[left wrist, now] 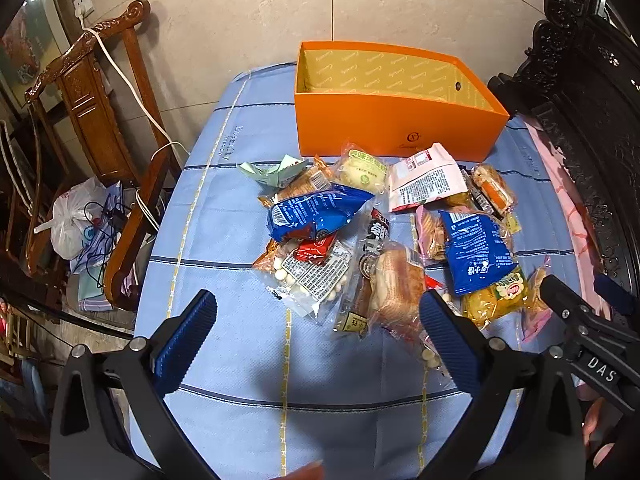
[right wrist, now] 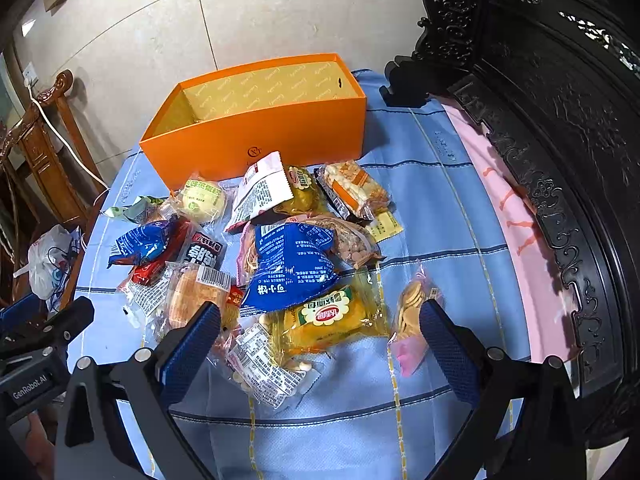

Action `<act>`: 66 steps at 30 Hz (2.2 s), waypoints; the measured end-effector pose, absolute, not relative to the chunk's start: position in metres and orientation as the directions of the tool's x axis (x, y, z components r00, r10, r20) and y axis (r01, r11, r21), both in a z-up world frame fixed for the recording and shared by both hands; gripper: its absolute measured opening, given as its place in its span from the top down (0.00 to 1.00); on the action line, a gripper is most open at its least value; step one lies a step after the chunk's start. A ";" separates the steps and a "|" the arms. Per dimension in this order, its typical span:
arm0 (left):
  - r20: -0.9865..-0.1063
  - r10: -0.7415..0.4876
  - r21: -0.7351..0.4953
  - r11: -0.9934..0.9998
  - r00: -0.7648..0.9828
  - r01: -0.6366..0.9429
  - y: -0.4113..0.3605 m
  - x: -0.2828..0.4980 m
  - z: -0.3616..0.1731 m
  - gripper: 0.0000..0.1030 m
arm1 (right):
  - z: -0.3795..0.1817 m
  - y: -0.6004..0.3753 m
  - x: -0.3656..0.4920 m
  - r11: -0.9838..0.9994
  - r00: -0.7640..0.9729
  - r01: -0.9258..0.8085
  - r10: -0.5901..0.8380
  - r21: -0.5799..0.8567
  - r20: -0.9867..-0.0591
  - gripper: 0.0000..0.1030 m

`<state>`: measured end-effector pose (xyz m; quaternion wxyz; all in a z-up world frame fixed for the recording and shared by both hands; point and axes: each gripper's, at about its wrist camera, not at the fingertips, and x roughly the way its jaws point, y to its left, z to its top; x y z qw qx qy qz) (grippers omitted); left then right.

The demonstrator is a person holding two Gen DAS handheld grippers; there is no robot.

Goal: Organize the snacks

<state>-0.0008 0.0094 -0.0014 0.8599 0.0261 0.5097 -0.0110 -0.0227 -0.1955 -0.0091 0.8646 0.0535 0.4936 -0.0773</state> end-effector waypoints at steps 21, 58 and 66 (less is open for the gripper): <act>-0.877 0.000 0.042 0.996 0.481 0.077 0.003 0.001 0.001 0.04 | -0.007 -0.197 -0.022 0.983 0.498 0.184 -0.089 0.005 -0.863 0.03; -0.884 -0.013 0.034 0.995 0.467 0.094 0.000 0.007 -0.007 0.04 | -0.013 -0.193 -0.016 0.983 0.480 0.185 -0.095 -0.005 -0.872 0.03; -0.883 -0.040 0.010 0.994 0.467 0.105 -0.001 0.006 -0.007 0.04 | -0.014 -0.195 -0.017 0.982 0.479 0.188 -0.094 -0.003 -0.873 0.03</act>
